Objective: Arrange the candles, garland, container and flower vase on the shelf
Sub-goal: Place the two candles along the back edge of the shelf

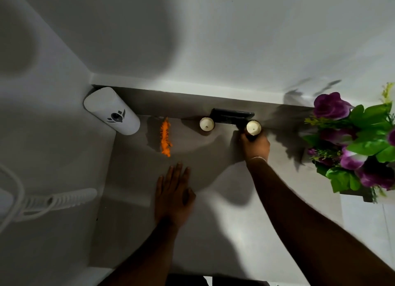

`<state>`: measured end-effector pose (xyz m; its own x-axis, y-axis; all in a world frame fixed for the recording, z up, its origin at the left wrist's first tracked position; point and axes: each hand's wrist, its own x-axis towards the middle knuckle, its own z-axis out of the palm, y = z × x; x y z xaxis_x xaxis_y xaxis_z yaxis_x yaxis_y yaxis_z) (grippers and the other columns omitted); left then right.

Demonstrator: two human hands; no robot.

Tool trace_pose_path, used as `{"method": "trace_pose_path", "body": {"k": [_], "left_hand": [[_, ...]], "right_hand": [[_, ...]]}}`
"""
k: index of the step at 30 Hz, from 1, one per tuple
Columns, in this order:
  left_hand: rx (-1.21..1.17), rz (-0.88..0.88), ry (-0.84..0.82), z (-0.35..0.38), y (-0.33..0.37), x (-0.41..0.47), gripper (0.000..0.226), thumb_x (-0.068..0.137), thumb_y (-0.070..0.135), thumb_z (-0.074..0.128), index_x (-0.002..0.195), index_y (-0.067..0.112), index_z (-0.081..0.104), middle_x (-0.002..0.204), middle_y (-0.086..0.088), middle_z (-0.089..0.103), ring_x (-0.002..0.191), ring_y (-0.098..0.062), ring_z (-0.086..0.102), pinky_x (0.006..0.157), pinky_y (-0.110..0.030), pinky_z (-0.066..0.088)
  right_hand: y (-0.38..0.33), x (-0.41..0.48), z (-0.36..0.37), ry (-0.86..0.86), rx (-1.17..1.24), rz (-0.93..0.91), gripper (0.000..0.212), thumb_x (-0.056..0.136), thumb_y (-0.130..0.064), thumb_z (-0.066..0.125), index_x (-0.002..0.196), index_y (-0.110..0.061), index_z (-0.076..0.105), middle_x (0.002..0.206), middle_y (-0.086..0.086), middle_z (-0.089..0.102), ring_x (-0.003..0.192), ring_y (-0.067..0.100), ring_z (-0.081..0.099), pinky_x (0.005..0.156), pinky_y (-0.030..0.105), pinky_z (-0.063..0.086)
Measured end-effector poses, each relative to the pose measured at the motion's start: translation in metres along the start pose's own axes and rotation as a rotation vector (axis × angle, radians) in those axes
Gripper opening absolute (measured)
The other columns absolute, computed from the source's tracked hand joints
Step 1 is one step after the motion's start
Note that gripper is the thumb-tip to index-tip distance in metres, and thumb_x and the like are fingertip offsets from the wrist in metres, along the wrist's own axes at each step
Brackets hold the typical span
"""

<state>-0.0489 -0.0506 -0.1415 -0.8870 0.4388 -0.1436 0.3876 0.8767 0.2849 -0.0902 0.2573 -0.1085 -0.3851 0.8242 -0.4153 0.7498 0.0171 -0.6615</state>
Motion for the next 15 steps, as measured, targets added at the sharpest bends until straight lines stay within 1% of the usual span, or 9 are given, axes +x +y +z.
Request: {"method": "trace_pose_path", "body": {"k": [4, 6, 8, 9, 11, 13, 14, 15], "left_hand": [[-0.007, 0.008, -0.002, -0.001, 0.000, -0.001, 0.076, 0.093, 0.040, 0.048, 0.166, 0.038, 0.030, 0.179, 0.008, 0.022, 0.165, -0.015, 0.020, 0.132, -0.047, 0.015], [-0.021, 0.016, 0.000, -0.002, 0.000, -0.001, 0.075, 0.093, 0.040, 0.047, 0.166, 0.037, 0.031, 0.178, 0.006, 0.024, 0.165, -0.016, 0.022, 0.132, -0.048, 0.018], [-0.024, 0.025, 0.006, -0.002, -0.001, -0.001, 0.075, 0.093, 0.039, 0.049, 0.166, 0.037, 0.032, 0.178, 0.006, 0.024, 0.166, -0.016, 0.020, 0.131, -0.049, 0.019], [-0.024, 0.030, 0.013, -0.003, 0.000, -0.001, 0.075, 0.093, 0.038, 0.051, 0.166, 0.036, 0.033, 0.178, 0.005, 0.024, 0.166, -0.016, 0.019, 0.131, -0.049, 0.020], [-0.034, 0.036, 0.028, -0.005, 0.001, -0.001, 0.074, 0.092, 0.038, 0.051, 0.165, 0.036, 0.035, 0.178, 0.006, 0.024, 0.166, -0.016, 0.019, 0.131, -0.050, 0.020], [-0.042, 0.048, 0.040, -0.005, 0.000, -0.002, 0.073, 0.093, 0.038, 0.049, 0.165, 0.036, 0.036, 0.178, 0.006, 0.025, 0.166, -0.016, 0.019, 0.132, -0.053, 0.020], [-0.040, 0.058, 0.043, -0.005, 0.000, -0.003, 0.072, 0.094, 0.039, 0.047, 0.165, 0.036, 0.036, 0.178, 0.005, 0.025, 0.166, -0.016, 0.018, 0.132, -0.053, 0.020], [-0.031, 0.065, 0.039, -0.006, 0.000, -0.003, 0.073, 0.094, 0.040, 0.046, 0.166, 0.036, 0.034, 0.179, 0.006, 0.023, 0.166, -0.016, 0.017, 0.132, -0.053, 0.019]], "right_hand": [[0.003, -0.006, -0.002, -0.027, -0.018, -0.033, 0.064, 0.086, -0.036, 0.078, 0.144, -0.020, 0.055, 0.138, 0.016, 0.067, 0.126, 0.041, 0.063, 0.103, 0.041, 0.049], [0.007, -0.010, -0.005, -0.036, -0.001, -0.047, 0.072, 0.086, -0.033, 0.079, 0.149, -0.022, 0.047, 0.139, 0.016, 0.066, 0.127, 0.041, 0.062, 0.105, 0.042, 0.049], [0.015, -0.017, -0.011, -0.046, 0.042, -0.011, 0.078, 0.086, -0.030, 0.079, 0.153, -0.021, 0.040, 0.139, 0.016, 0.066, 0.129, 0.039, 0.062, 0.107, 0.040, 0.047], [0.024, -0.022, -0.017, -0.036, 0.073, 0.026, 0.077, 0.087, -0.031, 0.079, 0.153, -0.020, 0.041, 0.139, 0.016, 0.066, 0.130, 0.038, 0.062, 0.108, 0.038, 0.046], [0.051, -0.037, -0.033, 0.033, 0.158, 0.109, 0.068, 0.085, -0.031, 0.079, 0.146, -0.022, 0.049, 0.135, 0.014, 0.069, 0.128, 0.036, 0.063, 0.109, 0.036, 0.046], [0.082, -0.055, -0.053, 0.159, 0.277, 0.208, 0.056, 0.080, -0.033, 0.080, 0.130, -0.032, 0.054, 0.122, 0.009, 0.071, 0.121, 0.035, 0.067, 0.103, 0.034, 0.049], [0.096, -0.063, -0.065, 0.245, 0.338, 0.274, 0.056, 0.076, -0.035, 0.082, 0.123, -0.035, 0.052, 0.117, 0.007, 0.070, 0.118, 0.035, 0.068, 0.101, 0.033, 0.050], [0.108, -0.068, -0.076, 0.339, 0.398, 0.340, 0.064, 0.071, -0.037, 0.086, 0.123, -0.033, 0.049, 0.120, 0.009, 0.068, 0.118, 0.035, 0.067, 0.102, 0.034, 0.050]]}}
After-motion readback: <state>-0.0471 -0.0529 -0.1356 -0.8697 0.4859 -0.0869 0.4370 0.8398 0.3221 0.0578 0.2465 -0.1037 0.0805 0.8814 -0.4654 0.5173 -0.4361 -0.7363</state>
